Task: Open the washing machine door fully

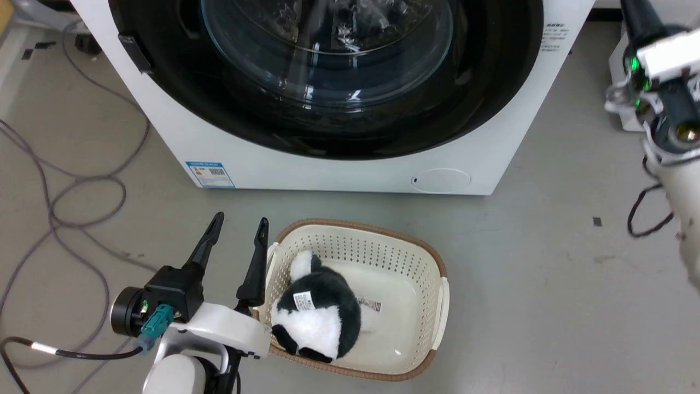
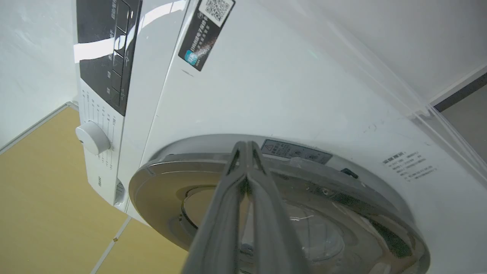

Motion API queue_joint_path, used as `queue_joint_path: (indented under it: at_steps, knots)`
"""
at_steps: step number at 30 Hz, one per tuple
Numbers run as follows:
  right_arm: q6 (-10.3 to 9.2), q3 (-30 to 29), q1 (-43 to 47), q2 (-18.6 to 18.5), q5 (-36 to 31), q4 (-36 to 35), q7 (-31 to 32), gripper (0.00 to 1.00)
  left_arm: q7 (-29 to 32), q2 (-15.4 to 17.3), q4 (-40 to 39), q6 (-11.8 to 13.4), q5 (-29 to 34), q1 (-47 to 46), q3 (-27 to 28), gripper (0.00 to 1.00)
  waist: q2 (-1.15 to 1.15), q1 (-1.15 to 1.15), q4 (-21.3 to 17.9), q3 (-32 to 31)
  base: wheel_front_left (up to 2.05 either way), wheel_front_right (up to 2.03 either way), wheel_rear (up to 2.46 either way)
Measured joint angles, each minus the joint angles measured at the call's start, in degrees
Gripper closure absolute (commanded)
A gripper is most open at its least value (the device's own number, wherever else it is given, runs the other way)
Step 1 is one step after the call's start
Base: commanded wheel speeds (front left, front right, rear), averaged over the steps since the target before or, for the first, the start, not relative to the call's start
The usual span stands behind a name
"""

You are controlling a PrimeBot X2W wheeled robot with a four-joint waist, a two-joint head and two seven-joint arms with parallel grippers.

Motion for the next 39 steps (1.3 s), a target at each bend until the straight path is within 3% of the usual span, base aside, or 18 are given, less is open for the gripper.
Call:
queue_joint_path:
  at_steps: [12,27,39]
  knots:
    - [0.00,15.2,-18.9,-1.2,6.1,13.9,10.9,1.00,-1.5,0.3,0.6,-0.9,-1.2,-2.1,-0.6,0.00,0.00,0.00,0.4,3.8,0.00,0.00,0.00]
    - [0.00,31.4,-31.6,-1.8,16.0,23.3,21.0,1.00,-3.3,0.3,1.8,-1.7,-2.5,-4.8,-1.3,0.00,0.00,0.00,1.1,7.6,0.00,0.00,0.00]
    - [0.00,42.8,-41.6,-1.5,25.3,30.2,34.0,1.00,-4.5,0.2,2.9,-2.4,-4.2,-6.7,-2.0,0.00,0.00,0.00,1.9,10.2,0.00,0.00,0.00]
